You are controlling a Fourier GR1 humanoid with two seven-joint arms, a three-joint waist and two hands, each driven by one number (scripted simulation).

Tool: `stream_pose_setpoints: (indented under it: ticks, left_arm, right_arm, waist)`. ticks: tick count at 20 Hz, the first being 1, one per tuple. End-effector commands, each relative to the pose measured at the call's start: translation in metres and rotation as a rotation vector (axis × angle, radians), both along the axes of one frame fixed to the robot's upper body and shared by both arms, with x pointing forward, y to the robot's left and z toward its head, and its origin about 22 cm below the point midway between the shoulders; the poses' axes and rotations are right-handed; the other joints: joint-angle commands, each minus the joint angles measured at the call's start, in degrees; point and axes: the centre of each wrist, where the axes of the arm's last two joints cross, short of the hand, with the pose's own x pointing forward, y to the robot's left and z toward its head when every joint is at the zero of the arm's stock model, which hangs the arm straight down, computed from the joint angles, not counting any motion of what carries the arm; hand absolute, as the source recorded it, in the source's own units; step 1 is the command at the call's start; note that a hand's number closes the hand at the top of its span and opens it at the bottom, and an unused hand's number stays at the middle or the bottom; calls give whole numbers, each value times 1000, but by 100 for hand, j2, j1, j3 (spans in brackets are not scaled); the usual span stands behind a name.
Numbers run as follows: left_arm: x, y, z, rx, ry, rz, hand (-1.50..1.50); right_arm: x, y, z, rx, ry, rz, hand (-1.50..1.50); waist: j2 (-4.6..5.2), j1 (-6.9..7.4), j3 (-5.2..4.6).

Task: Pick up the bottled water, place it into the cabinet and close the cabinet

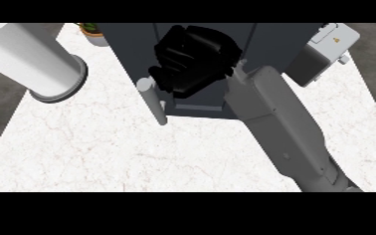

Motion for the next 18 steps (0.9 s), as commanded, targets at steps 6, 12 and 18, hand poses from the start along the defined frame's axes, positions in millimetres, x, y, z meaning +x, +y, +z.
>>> stream_pose_setpoints:
  ticks: [6, 12, 18]
  left_arm:
    - [2, -4, -12, -10, -24, -19, -150]
    - [6, -3, -11, -25, 3, -43, -150]
    - [14, -15, -10, 3, -5, -67, -150]
  right_arm:
    - [32, -8, 34, 79, -149, -177, -150]
    - [31, 4, 62, 74, -224, -268, -150]
    - [34, 7, 53, 73, -223, -305, -150]
  waist:
    - [35, 35, 17]
    - [38, 63, 11]
    - [46, 82, 18]
